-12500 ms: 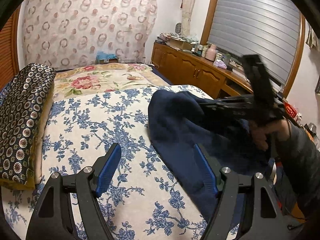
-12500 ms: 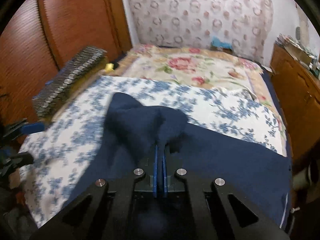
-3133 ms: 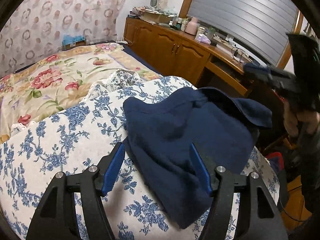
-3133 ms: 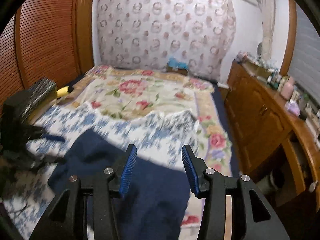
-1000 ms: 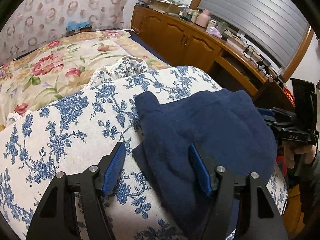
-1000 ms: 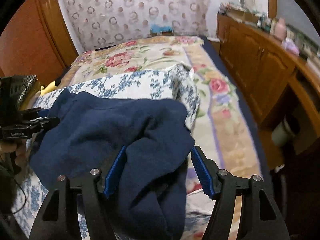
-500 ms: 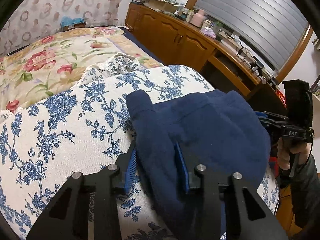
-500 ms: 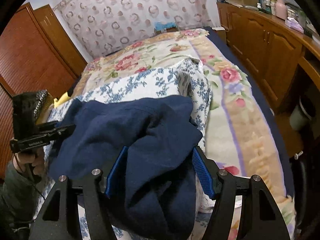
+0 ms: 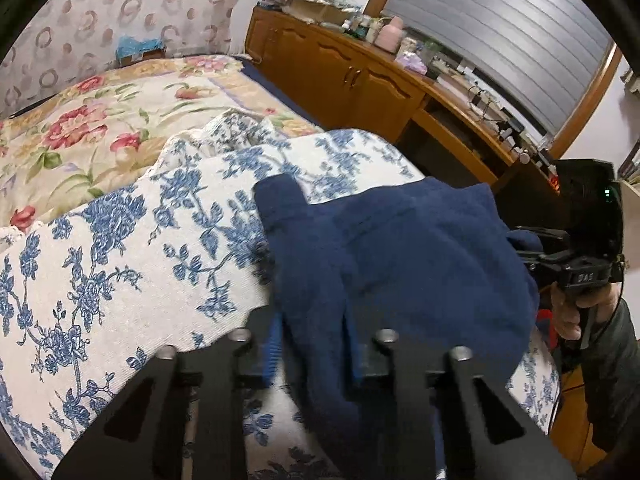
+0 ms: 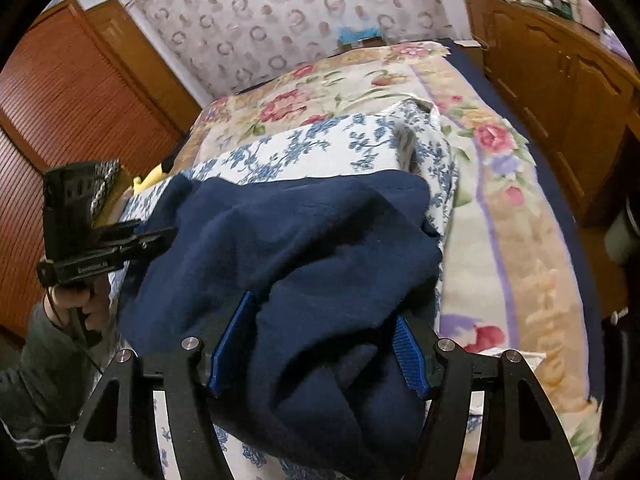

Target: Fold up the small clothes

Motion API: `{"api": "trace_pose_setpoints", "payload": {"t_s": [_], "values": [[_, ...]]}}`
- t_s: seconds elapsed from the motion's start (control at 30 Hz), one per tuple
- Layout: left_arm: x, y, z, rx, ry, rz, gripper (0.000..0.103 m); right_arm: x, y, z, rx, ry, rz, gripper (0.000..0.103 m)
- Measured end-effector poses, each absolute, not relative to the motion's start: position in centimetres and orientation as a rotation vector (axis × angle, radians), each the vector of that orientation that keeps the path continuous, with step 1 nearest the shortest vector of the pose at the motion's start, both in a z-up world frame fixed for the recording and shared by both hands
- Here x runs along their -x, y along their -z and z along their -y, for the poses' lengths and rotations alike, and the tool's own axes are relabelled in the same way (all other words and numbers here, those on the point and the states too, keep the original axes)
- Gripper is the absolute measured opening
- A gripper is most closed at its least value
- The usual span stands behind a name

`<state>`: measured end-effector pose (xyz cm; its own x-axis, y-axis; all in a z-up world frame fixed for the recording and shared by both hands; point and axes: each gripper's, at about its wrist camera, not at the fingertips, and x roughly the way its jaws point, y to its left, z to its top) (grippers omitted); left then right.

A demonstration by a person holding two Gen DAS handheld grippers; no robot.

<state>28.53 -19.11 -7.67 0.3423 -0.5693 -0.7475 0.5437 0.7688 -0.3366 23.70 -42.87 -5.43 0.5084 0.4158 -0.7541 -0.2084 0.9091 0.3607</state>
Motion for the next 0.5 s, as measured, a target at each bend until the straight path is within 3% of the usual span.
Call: {"api": "trace_pose_setpoints", "payload": {"t_s": [0.23,0.5], "values": [[-26.4,4.0,18.7,0.046,0.759,-0.853,0.016,-23.4,4.5,42.2,-0.187,-0.440,-0.937,0.023],[-23.4,-1.3,15.4,0.069,0.752,-0.679,0.015,-21.3,1.0,40.4,-0.128,-0.436,-0.802,0.019]]}}
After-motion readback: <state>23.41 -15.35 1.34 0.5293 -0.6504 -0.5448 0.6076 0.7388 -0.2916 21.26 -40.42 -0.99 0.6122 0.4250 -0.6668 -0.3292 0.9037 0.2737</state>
